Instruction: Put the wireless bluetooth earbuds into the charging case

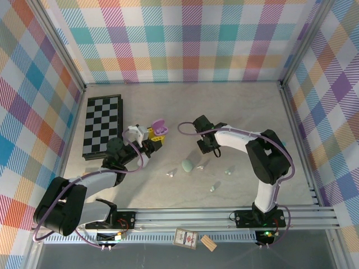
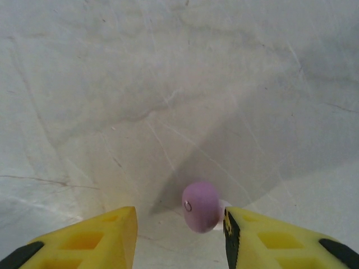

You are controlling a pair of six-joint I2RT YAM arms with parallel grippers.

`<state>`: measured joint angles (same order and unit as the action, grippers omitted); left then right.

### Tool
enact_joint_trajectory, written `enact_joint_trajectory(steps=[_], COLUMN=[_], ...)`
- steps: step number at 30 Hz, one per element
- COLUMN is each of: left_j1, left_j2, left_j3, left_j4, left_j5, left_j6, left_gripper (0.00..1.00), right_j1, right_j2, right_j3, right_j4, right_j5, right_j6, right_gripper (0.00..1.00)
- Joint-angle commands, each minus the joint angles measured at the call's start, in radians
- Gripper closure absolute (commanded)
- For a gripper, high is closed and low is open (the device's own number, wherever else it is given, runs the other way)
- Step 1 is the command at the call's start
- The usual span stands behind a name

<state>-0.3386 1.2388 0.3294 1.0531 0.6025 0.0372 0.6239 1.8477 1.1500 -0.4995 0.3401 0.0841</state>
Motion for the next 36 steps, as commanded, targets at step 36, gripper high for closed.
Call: enact_joint_trajectory(steps=[36], left_j1=[0.021], left_j2=[-0.026], left_j3=[-0.003], left_j4=[0.053], left_j5=[0.056], left_j6=[-0.018], left_gripper=[0.69], right_j1=[0.010], right_j2=[0.047], right_j3=[0.130], right_j4=[-0.136], right_j5=[0.104], right_j6=[0.035], right_gripper=[0.78])
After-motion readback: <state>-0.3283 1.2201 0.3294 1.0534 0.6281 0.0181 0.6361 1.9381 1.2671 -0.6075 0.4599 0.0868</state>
